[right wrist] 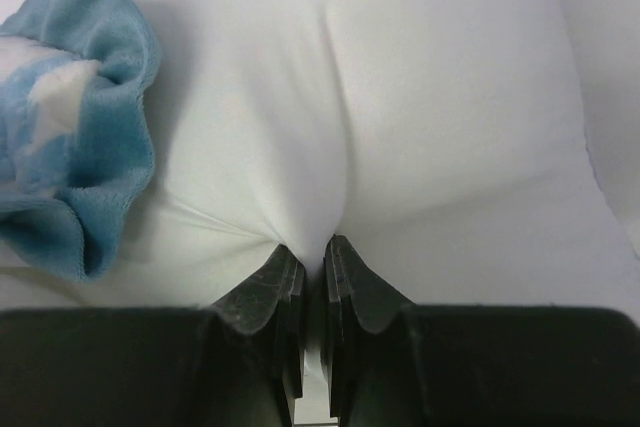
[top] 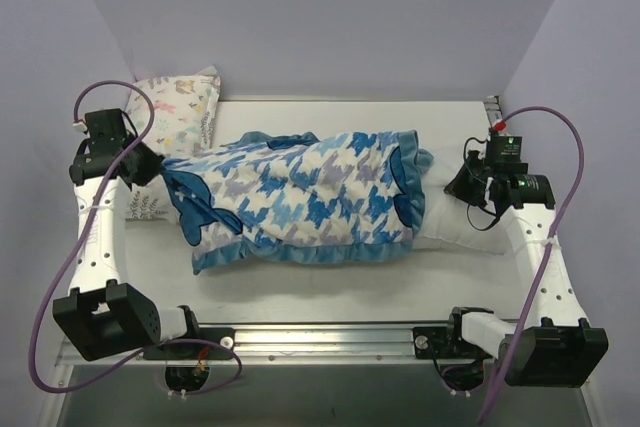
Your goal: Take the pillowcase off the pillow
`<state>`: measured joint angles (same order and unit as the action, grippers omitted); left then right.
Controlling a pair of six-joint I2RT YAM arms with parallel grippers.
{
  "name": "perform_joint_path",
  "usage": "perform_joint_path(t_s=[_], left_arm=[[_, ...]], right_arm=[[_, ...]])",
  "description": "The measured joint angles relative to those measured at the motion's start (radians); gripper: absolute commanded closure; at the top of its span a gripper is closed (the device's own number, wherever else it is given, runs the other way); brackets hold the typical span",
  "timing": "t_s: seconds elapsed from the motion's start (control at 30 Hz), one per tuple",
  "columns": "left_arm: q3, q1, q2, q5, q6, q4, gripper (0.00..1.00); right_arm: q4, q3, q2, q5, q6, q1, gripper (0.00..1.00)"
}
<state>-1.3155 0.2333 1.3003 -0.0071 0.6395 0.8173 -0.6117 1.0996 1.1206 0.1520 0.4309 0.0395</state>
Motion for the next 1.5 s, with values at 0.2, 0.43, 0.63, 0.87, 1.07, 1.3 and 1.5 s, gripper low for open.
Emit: perform_joint_path(t_s=[0.2, 0.43, 0.63, 0.87, 1.07, 1.3, 1.5], left_arm=[[-0.035, 0.016, 0.011, 0.021, 0.004, 0.006, 0.99], [-0.035, -0.161, 0.050, 0.014, -0.119, -0.095, 0.18], [0.076, -0.496, -0.040, 0.009, -0.183, -0.178, 0.12], [0.374, -0.780, -0.193, 0.017, -0.148, -0.266, 0.08], [0.518, -0.809, -0.167, 0.061, -0.067, -0.354, 0.52], [0.420, -0.713, -0.138, 0.030, -0.064, -0.331, 1.00], [0.331, -0.410, -0.162, 0.047, -0.084, -0.293, 1.00]], right_arm=[[-0.008, 0.014, -0.002, 0.023, 0.013, 0.000, 1.00], [-0.013, 0.014, -0.011, -0.080, -0.003, 0.031, 1.00], [-0.013, 0.014, -0.039, -0.169, -0.021, 0.015, 1.00], [-0.013, 0.006, -0.063, -0.220, -0.033, -0.047, 1.00], [-0.012, 0.000, -0.063, -0.243, -0.036, -0.073, 1.00], [-0.014, 0.001, -0.062, -0.202, -0.032, -0.053, 1.00], [-0.031, 0.031, -0.060, -0.082, -0.013, -0.010, 1.00]])
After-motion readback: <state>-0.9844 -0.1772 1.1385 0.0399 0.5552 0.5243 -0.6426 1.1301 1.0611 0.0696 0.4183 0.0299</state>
